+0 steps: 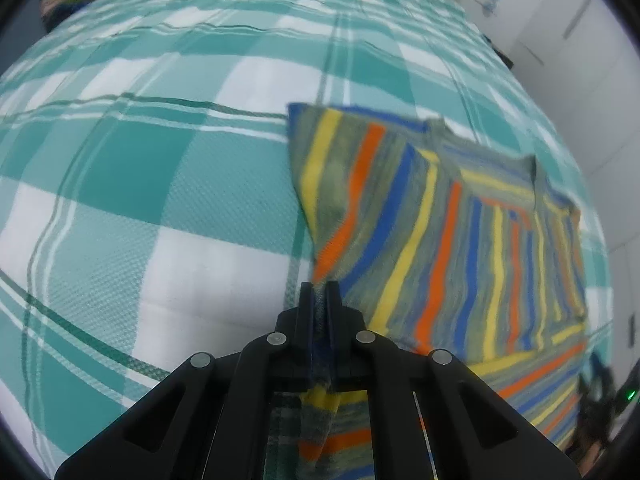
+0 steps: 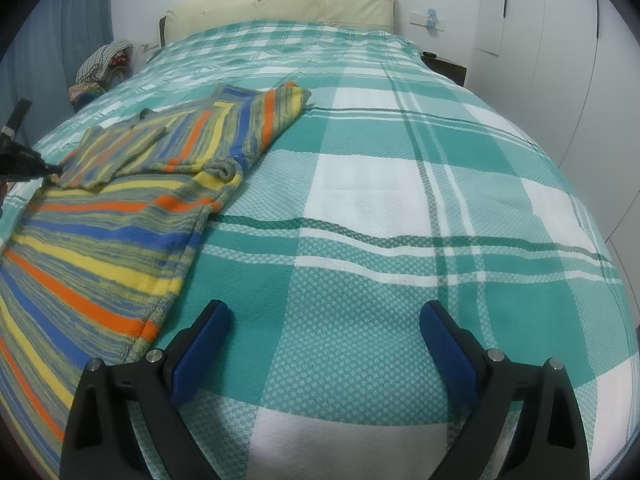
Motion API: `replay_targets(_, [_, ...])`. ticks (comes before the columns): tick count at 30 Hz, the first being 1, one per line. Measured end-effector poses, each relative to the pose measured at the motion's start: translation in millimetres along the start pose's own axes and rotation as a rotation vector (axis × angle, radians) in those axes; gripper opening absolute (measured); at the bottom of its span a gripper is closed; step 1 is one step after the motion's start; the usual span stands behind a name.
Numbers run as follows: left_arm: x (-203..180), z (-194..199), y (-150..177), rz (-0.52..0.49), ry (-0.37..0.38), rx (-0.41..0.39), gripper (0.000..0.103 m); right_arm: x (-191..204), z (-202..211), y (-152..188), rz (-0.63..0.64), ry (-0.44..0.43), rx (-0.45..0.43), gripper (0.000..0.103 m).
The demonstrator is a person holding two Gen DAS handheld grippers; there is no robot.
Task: Fold small clothes
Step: 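Open the left tool to release the folded sleeve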
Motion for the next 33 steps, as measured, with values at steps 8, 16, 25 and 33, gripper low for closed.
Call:
replay_targets(8, [14,23,-8,0.083,0.001,-0.082,0.054,0,0,0,-0.001,0.0,0.0,0.096])
replay_targets(16, [12,11,22,-0.114,-0.162,-0.007,0.06,0,0,0,0.0,0.001,0.0,0.096])
replay_targets(25, [12,95,45,-0.089,-0.2,-0.172,0.078,0,1,0,0.002,0.007,0.006,0.096])
replay_targets(33, [-20,149,96,-0.05,-0.132,-0.34,0.098,3,40,-7,-0.014,0.088,0.019,0.096])
Point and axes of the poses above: each gripper's, at about its wrist camera, not at the fingertips, and z roughly against the way its jaws point, x to its left, y to its underside, the point moved 7 cm from there along -z, roughly the way its jaws point, and after that the axes turned 2 degrees about -x, right-handed, at the moved point
